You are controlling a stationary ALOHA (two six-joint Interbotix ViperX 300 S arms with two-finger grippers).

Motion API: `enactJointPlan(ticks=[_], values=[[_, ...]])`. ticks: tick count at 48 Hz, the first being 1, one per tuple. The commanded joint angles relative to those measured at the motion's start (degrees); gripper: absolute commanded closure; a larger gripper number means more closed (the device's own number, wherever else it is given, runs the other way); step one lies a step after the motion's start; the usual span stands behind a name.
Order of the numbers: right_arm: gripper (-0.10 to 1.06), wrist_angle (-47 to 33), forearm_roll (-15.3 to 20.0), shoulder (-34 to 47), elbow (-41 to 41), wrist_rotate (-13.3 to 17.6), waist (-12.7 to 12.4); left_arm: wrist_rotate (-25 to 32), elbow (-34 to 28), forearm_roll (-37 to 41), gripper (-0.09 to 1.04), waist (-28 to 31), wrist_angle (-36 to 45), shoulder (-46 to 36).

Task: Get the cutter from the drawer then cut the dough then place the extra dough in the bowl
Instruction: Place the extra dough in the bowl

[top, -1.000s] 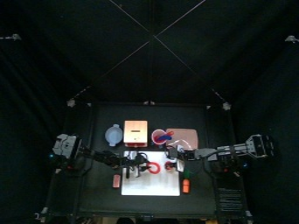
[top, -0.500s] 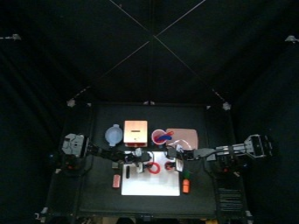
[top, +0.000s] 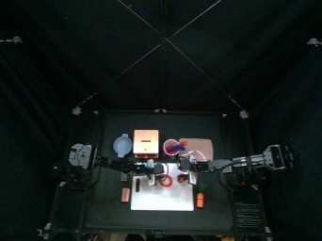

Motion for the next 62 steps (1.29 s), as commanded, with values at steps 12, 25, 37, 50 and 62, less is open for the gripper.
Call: enactJointPlan(ticks=[12, 25, 37, 50, 62], values=[[0.14, -2.64, -2.72, -0.62, -1.76, 0.53, -1.41, -0.44, -1.14, 2.02, 0.38, -2.20, 1.49, -3.34], [0.14, -7.21, -2.99, -0.62, -1.76, 0.62, -2.55, -0.18, -0.09, 0.53, 0.41, -1.41, -0.62, -10.46], [0.14, -10.63, -3.08, -0.62, -1.93, 0.53, -3.16, -0.18, 5.10, 0.70, 0.41, 2.64, -0.44, -20.65], [0.14, -17.93, -3.52, -0.35, -1.49, -0.18, -6.06, -0.18, 10.90, -0.35, 0.41, 9.93, -0.53, -36.39], [0.14, -21.36, -5.19, 1.23, -1.58, 0.00, -6.77, -0.18, 20.57, -0.26, 0.40, 19.60, -0.62, -53.70]])
